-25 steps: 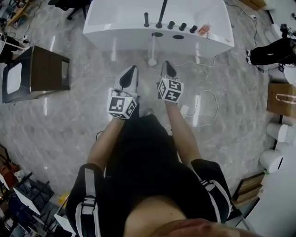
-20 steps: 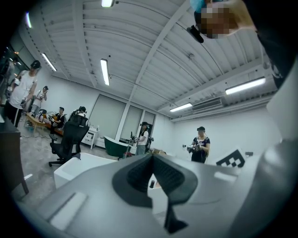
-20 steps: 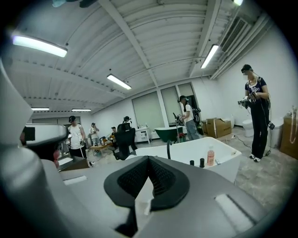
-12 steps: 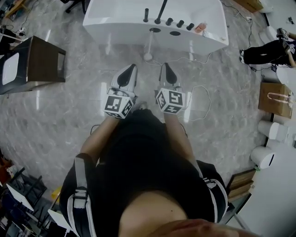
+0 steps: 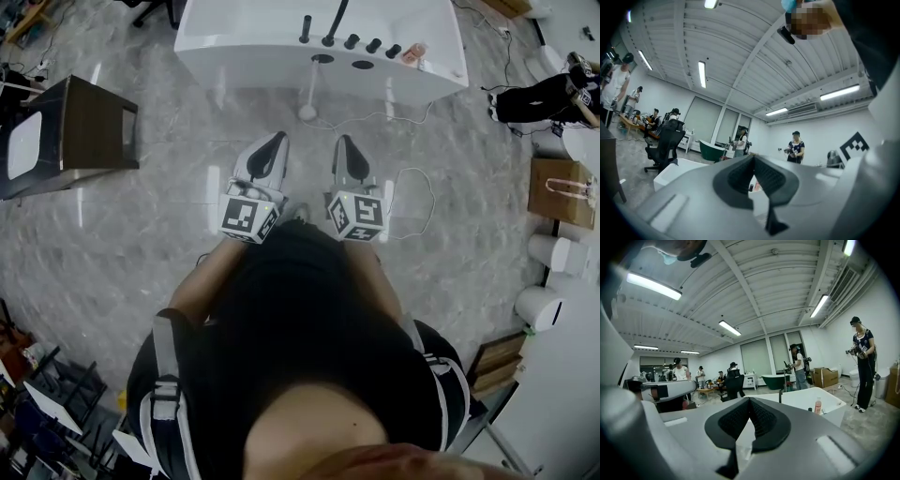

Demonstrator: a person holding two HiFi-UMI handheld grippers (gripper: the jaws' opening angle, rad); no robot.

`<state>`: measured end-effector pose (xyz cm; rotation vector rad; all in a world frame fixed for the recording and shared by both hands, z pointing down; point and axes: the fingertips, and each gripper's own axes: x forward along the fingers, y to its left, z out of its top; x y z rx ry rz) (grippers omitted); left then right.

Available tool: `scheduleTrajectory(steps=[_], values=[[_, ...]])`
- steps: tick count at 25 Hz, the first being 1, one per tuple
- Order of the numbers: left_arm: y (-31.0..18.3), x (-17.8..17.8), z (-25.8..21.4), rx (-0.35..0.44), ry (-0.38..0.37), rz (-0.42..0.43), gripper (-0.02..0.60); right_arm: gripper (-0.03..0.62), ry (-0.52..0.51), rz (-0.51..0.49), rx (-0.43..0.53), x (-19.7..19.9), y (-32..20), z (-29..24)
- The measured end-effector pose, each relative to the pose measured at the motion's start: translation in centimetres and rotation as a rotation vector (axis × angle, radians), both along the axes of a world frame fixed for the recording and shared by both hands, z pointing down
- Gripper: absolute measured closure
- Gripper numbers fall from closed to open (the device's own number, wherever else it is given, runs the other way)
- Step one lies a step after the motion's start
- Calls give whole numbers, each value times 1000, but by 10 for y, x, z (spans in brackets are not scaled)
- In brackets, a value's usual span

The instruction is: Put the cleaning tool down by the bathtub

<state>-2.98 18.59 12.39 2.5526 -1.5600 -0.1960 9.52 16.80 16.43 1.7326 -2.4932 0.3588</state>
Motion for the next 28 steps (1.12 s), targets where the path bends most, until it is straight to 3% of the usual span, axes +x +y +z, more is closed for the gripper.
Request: scheduleTrajectory(steps=[16,28], values=[[-5,-14,7,-15,-7,38,574,595,12,44,22,-10,0,-3],[-11,-14,13,-17,-22,46,573,595,25,22,29,-17,-5,-4]])
